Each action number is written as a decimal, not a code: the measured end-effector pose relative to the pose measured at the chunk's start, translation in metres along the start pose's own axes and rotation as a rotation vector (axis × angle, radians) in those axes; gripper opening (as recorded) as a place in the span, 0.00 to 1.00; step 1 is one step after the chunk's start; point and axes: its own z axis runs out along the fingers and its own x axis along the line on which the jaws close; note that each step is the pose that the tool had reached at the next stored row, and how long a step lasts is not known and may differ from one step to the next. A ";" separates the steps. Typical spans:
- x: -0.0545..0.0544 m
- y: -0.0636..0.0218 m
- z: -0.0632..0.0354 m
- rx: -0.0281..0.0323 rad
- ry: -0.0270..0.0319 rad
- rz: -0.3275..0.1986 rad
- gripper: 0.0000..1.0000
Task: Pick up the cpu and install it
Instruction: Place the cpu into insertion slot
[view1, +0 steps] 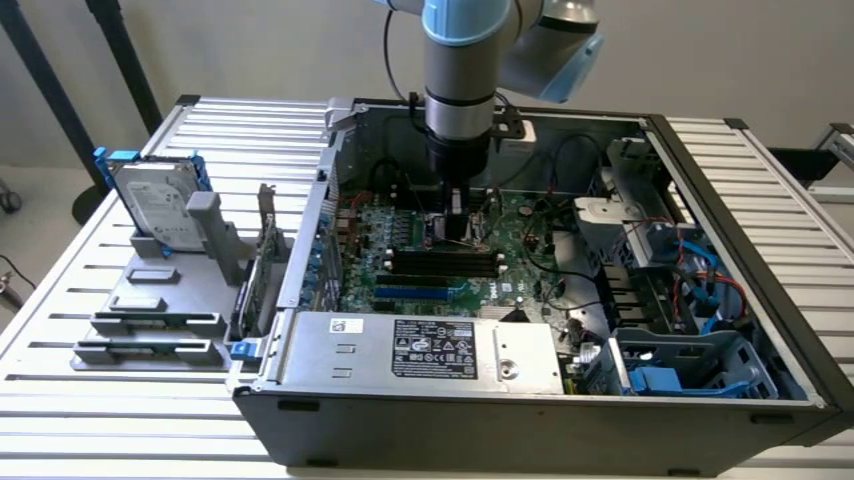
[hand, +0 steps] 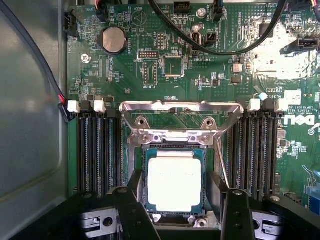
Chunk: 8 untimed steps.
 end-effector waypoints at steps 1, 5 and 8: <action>0.000 0.0001 -0.0021 0.0000 -0.0001 0.000 0.63; 0.000 -0.0006 -0.0100 -0.0001 -0.0001 0.000 0.63; 0.000 -0.0051 -0.0146 -0.0001 0.0000 0.000 0.54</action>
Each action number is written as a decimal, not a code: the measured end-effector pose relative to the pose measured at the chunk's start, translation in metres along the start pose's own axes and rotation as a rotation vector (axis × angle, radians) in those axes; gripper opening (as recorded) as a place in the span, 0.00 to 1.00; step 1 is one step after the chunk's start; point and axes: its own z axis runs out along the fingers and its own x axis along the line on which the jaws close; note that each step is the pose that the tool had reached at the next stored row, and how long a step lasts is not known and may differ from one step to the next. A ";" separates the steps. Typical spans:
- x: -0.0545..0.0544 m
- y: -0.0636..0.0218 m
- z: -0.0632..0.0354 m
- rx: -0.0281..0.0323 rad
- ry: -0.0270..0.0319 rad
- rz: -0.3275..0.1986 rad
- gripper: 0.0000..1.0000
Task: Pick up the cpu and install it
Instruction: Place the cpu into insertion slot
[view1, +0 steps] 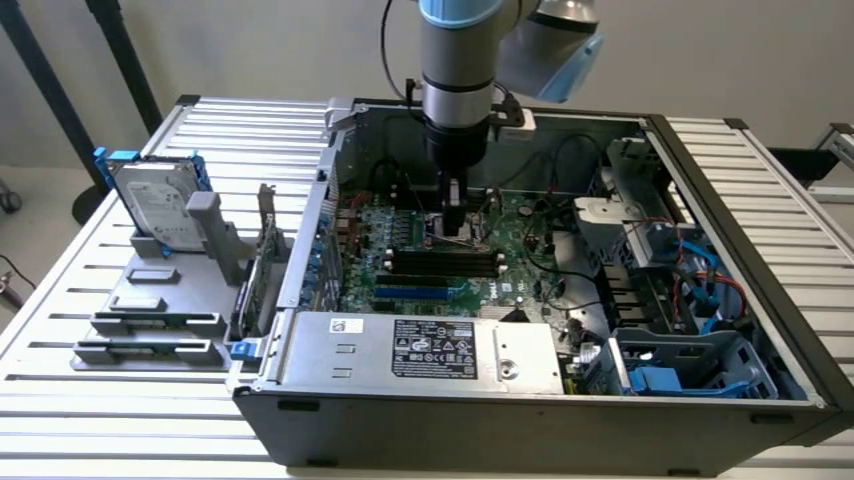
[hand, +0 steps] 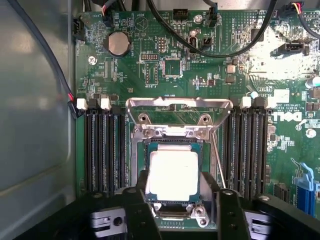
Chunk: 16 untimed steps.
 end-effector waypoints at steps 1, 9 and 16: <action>0.000 -0.0024 -0.0009 0.0000 0.0001 0.000 0.47; -0.003 -0.0294 -0.0060 0.0001 -0.0001 0.000 0.18; -0.003 -0.0369 -0.0089 0.0000 0.0000 0.000 0.11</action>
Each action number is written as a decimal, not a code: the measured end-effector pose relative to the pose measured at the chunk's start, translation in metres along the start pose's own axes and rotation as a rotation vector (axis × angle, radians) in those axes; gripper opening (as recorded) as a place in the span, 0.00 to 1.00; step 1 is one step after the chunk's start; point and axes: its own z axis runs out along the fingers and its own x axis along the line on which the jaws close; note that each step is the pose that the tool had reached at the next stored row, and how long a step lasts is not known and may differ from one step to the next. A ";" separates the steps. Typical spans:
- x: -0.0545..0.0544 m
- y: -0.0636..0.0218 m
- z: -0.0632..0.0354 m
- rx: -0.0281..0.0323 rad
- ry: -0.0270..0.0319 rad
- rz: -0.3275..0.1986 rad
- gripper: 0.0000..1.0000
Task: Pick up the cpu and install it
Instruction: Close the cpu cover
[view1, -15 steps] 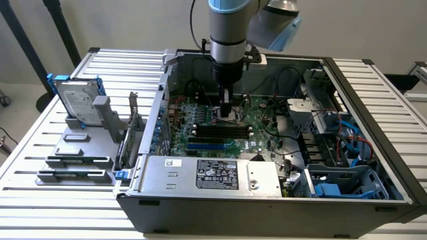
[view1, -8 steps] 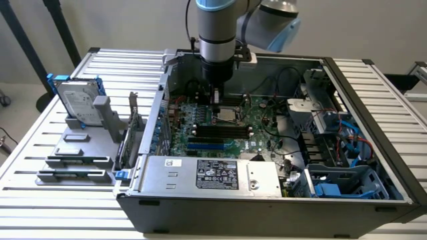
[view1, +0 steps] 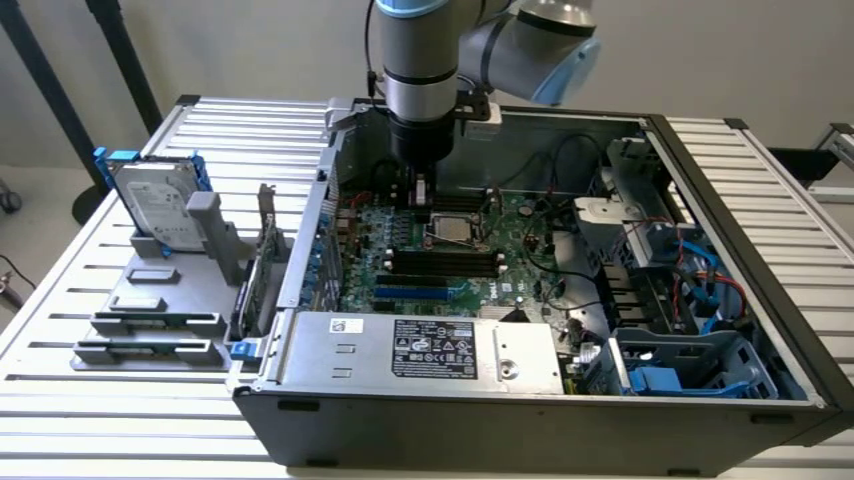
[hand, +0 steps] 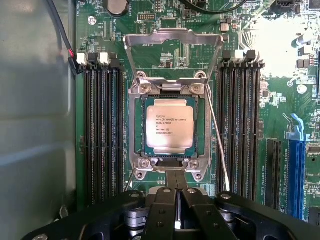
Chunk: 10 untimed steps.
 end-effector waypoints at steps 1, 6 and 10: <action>0.000 0.0000 0.0000 0.0000 0.0000 0.000 0.11; 0.000 0.0000 0.0000 0.0000 0.0000 0.000 0.11; 0.000 0.0000 0.0000 0.0000 0.0000 0.000 0.11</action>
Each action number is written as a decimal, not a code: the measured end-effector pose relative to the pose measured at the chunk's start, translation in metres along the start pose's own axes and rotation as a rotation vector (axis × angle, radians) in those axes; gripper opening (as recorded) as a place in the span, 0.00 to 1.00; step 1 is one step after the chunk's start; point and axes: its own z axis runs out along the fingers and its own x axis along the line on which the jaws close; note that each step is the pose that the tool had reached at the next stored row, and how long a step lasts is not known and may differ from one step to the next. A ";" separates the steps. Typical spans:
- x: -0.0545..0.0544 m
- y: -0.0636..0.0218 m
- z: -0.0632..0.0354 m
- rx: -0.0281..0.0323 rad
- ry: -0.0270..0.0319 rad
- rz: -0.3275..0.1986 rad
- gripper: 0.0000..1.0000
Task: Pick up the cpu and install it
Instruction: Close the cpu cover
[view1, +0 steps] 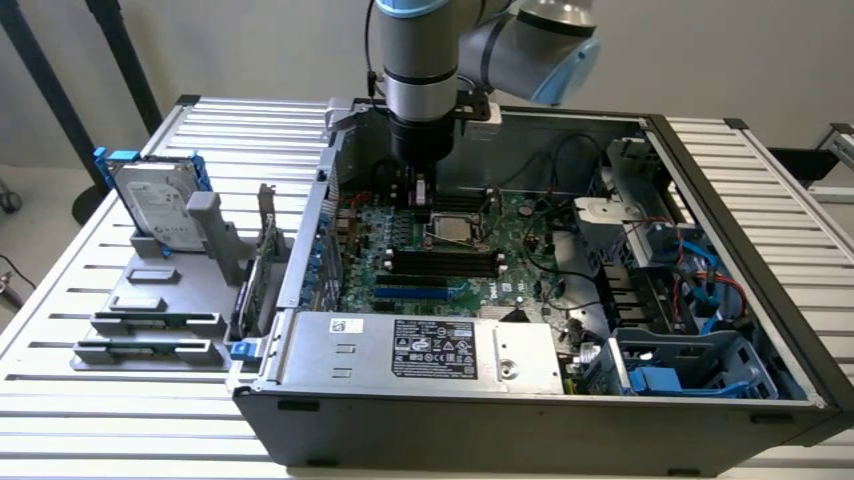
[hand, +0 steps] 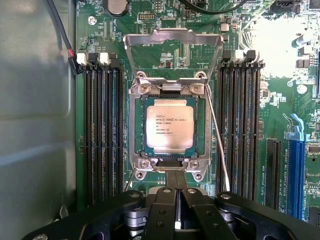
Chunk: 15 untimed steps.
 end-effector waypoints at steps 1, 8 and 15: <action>0.000 0.0000 0.0000 0.0000 0.0000 0.000 0.11; 0.001 0.0281 -0.0106 0.0066 0.0018 0.000 0.11; 0.003 0.0613 -0.0396 0.0146 0.0068 0.001 0.11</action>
